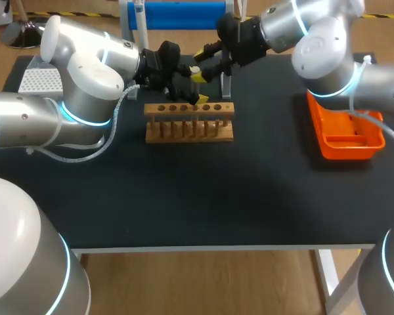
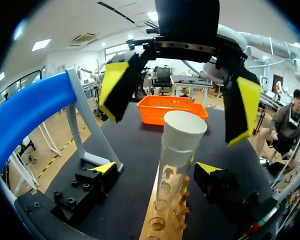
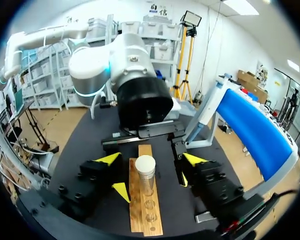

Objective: Invert the test tube, pick up the pipette, mount the tip to pipette, aspirate from beaker and dispense into the tube, eject the tip, return the pipette, and cap with the stopper.

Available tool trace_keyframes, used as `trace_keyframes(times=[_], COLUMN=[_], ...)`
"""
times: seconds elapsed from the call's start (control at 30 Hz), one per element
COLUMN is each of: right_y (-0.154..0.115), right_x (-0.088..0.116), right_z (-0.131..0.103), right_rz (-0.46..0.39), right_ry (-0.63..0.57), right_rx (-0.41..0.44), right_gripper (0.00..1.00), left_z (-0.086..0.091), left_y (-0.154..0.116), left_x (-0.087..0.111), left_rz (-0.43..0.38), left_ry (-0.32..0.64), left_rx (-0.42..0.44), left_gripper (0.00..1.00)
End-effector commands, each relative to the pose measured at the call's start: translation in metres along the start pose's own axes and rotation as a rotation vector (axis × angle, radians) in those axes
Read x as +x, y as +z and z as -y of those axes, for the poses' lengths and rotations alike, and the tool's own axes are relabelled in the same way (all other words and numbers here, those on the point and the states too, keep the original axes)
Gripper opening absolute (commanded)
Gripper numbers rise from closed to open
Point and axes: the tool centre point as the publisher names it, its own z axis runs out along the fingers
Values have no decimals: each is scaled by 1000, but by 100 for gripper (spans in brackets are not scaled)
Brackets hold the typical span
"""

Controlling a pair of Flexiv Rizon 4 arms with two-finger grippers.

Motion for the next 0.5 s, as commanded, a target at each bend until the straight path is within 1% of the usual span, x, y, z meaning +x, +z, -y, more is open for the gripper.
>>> trace_keyframes(times=[0.03, 0.1, 0.2, 0.27, 0.3, 0.33, 0.37, 0.4, 0.47, 0.5], right_y=[-14, -18, -21, -23, -23, -24, -24, -25, -25, -25], right_x=[2, 2, 1, 2, 2, 2, 2, 2, 3, 3], right_z=[3, 2, 0, -2, -3, -4, -6, -8, -11, -13], right_rz=[-18, -34, -44, -66, -72, -79, -87, -88, -99, -100], right_ry=[3, 17, 29, 40, 42, 44, 47, 40, 38, 37], right_rx=[-110, -161, -216, -269, -287, -304, -331, -348, -376, -398], right_gripper=[100, 100, 100, 100, 96, 87, 61, 39, 0, 0], left_z=[-1, -1, -1, -1, -1, -1, -1, -1, -1, -1], left_y=[0, 0, 0, 0, 0, 0, 0, 0, 0, 0], left_x=[0, 0, 0, 0, 0, 0, 0, 0, 0, 0], left_rz=[0, 0, 0, 0, 0, 0, 0, 0, 0, 0], left_ry=[1, 1, 1, 1, 1, 1, 1, 1, 1, 1], left_rx=[1, 1, 1, 1, 1, 1, 1, 1, 1, 1], left_gripper=[100, 100, 100, 100, 100, 100, 100, 100, 100, 100])
